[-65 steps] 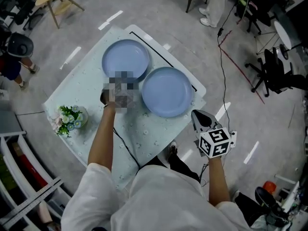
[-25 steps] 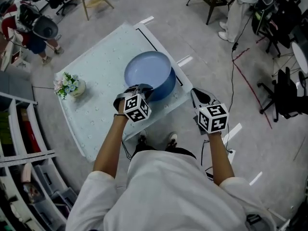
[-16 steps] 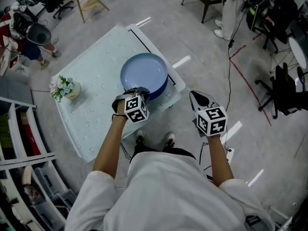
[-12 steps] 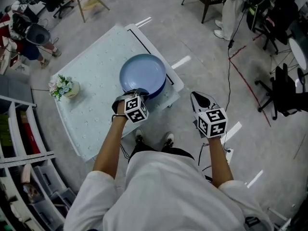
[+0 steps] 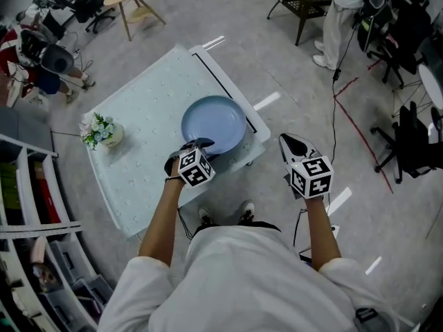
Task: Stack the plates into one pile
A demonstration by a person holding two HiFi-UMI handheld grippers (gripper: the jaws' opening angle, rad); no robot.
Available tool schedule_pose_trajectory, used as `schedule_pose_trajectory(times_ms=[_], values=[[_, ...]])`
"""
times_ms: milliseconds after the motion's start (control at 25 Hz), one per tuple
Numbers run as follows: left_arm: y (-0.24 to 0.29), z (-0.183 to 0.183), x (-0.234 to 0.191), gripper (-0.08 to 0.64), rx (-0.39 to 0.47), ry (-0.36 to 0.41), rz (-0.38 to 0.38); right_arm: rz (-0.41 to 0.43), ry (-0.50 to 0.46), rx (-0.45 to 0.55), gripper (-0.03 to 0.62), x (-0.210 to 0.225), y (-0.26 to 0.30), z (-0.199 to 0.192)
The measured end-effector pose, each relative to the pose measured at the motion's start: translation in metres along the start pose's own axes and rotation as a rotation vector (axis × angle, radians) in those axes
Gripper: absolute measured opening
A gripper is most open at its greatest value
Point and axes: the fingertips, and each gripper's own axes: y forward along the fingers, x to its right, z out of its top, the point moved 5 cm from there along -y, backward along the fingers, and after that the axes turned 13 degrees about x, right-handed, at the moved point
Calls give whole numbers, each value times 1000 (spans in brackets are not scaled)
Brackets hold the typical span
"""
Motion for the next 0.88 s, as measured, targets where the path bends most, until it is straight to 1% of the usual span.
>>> schedule_pose_trajectory(times_ms=[160,240,280,360,520,680,800,880], values=[[-34,-9,-16,184,16,-16,35,15,-40,28,15,-15,26,28],[-57,-13,-31,178,43,-30,77,34,-71,51,15,-29,42,45],[-71,-13,-40,164,66,-46,108,44,-90,64,15,-36,49,55],[-102,-12,-61,117,131,-96,191,56,-131,90,15,-50,63,73],[-177,-9,-106,48,316,-234,420,81,-194,150,15,-81,87,109],[-259,-14,-142,32,491,-351,643,116,-268,195,15,-115,105,143],[-314,-17,-156,29,579,-394,773,130,-311,231,15,-136,111,164],[-344,-18,-159,29,607,-390,830,138,-332,255,15,-149,112,176]])
